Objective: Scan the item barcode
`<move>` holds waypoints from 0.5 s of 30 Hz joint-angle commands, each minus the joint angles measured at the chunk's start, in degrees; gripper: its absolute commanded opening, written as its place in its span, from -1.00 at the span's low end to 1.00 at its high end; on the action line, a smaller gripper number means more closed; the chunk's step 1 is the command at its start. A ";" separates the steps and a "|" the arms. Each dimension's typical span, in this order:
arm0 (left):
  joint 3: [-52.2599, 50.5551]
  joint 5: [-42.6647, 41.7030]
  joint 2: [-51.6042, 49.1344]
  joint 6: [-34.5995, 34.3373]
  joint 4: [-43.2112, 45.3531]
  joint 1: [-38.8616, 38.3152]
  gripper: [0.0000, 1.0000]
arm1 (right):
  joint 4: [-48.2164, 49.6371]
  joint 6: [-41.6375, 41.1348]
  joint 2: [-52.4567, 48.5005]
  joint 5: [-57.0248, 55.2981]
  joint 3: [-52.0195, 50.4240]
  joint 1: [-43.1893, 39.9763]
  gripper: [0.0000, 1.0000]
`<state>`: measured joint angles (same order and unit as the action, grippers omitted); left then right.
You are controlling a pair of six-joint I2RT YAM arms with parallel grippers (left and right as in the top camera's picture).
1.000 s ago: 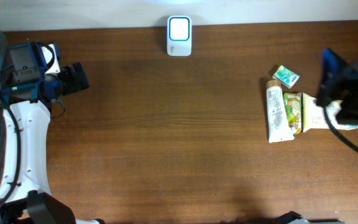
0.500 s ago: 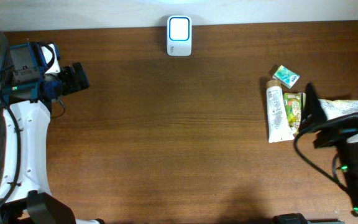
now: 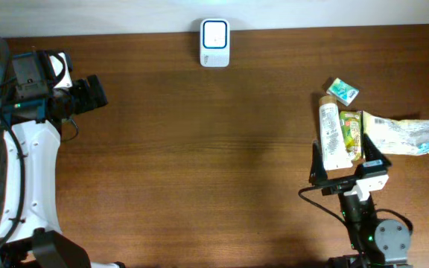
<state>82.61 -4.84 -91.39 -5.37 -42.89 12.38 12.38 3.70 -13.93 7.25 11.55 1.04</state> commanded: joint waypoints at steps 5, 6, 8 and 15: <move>0.00 0.20 0.11 0.76 0.13 0.04 0.98 | -2.67 0.37 10.36 1.55 -9.77 -1.51 0.97; 0.00 0.20 0.11 0.76 0.13 0.04 0.98 | -4.94 0.37 11.67 1.55 -10.64 -1.51 0.97; 0.00 0.20 0.11 0.76 0.13 0.04 0.98 | -11.54 0.37 13.77 1.55 -11.23 -1.53 0.97; 0.00 0.20 0.11 0.76 0.13 0.04 0.98 | -16.09 0.37 13.75 1.36 -11.23 -1.49 0.97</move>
<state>82.61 -4.84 -91.39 -5.37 -42.89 12.38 -3.55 3.70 -0.80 8.29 0.71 0.01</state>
